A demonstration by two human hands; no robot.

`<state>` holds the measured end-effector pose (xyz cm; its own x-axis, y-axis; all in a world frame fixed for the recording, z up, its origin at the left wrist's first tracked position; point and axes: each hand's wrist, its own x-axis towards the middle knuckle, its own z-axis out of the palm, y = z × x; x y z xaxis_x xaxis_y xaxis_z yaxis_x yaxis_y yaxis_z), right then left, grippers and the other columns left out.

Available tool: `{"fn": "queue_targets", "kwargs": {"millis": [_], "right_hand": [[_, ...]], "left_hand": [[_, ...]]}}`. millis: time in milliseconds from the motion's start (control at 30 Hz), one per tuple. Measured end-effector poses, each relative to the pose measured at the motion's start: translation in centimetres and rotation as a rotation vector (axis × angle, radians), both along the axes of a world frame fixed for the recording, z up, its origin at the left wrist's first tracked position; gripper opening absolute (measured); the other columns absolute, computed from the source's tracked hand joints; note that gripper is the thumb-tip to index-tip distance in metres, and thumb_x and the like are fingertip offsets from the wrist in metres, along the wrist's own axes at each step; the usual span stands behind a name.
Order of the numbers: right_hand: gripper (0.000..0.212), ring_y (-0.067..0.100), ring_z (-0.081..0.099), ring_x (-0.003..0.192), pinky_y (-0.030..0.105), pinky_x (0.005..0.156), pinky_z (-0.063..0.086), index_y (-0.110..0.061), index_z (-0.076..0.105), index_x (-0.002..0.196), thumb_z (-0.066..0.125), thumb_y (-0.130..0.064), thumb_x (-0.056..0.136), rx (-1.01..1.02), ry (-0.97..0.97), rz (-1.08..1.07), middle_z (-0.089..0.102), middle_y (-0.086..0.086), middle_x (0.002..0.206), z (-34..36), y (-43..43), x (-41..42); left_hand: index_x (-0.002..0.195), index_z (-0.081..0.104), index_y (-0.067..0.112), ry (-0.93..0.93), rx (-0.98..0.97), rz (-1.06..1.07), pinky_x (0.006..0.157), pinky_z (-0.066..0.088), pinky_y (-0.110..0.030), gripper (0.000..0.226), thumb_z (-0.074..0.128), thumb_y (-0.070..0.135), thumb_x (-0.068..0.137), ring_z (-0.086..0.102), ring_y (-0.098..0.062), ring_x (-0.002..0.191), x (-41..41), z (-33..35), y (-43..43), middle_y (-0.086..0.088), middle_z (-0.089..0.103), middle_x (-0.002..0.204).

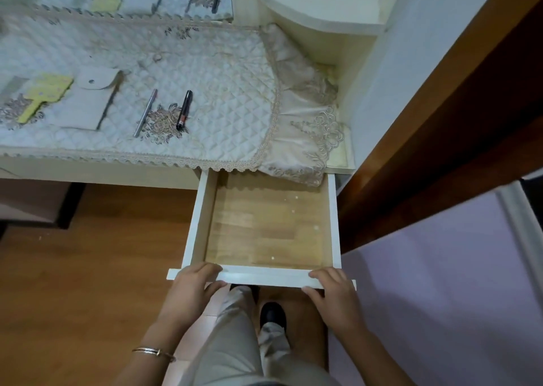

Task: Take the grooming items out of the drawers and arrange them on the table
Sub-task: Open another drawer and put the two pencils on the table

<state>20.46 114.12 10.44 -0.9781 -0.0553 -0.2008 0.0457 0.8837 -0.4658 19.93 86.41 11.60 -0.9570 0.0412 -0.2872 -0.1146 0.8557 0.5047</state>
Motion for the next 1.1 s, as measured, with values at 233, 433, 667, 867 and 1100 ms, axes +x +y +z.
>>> {"fn": "queue_targets", "kwargs": {"millis": [233, 433, 667, 867, 1100], "right_hand": [[0.019, 0.008, 0.05, 0.077, 0.0, 0.06, 0.017, -0.029, 0.065, 0.068, 0.068, -0.04, 0.053, 0.067, 0.09, 0.023, 0.065, -0.016, 0.068, 0.5, -0.2, -1.2], [0.034, 0.023, 0.053, 0.112, 0.034, 0.088, 0.043, -0.018, 0.061, 0.113, 0.064, -0.03, 0.081, 0.023, -0.051, -0.043, 0.063, 0.001, 0.115, -0.3, -0.3, -5.7], [0.08, 0.024, 0.051, 0.107, 0.041, 0.084, 0.052, -0.016, 0.048, 0.119, 0.086, -0.033, 0.05, 0.253, 0.162, -0.027, 0.066, 0.009, 0.113, 0.0, -1.3, -12.8], [0.088, 0.024, 0.036, 0.121, 0.04, 0.099, 0.025, -0.016, 0.042, 0.129, 0.085, -0.031, 0.053, 0.388, 0.266, -0.051, 0.056, 0.012, 0.13, 0.0, -2.0, -18.4], [0.068, 0.026, 0.039, 0.107, 0.05, 0.087, 0.047, -0.019, 0.049, 0.111, 0.085, -0.028, 0.054, 0.416, 0.259, -0.184, 0.064, 0.01, 0.115, 0.3, -3.6, -21.7]], "left_hand": [[0.089, 0.068, 0.014, 0.037, -0.002, 0.007, 0.065, 0.045, -0.03, 0.019, 0.074, 0.022, 0.073, 0.063, -0.027, 0.074, -0.4, -0.7, -0.2, -0.002, 0.069, 0.081], [0.087, 0.067, 0.018, 0.117, -0.043, -0.085, 0.061, 0.048, -0.031, 0.036, 0.052, 0.049, 0.077, 0.064, -0.025, 0.07, -5.3, -1.4, -0.6, 0.001, 0.069, 0.078], [0.116, 0.055, 0.012, 0.408, -0.206, -0.146, 0.109, 0.019, -0.028, 0.051, 0.059, 0.042, 0.075, 0.038, -0.027, 0.116, -13.0, -1.4, -0.4, -0.012, 0.055, 0.122], [0.131, 0.039, 0.01, 0.419, -0.244, -0.162, 0.107, 0.029, -0.045, 0.081, 0.081, 0.024, 0.063, 0.031, -0.032, 0.127, -18.6, -1.8, -0.2, -0.017, 0.049, 0.134], [0.114, 0.046, 0.019, 0.339, -0.239, -0.056, 0.094, 0.039, -0.053, 0.061, 0.075, 0.004, 0.062, 0.03, -0.031, 0.117, -22.3, -1.2, 0.7, -0.003, 0.035, 0.121]]}}
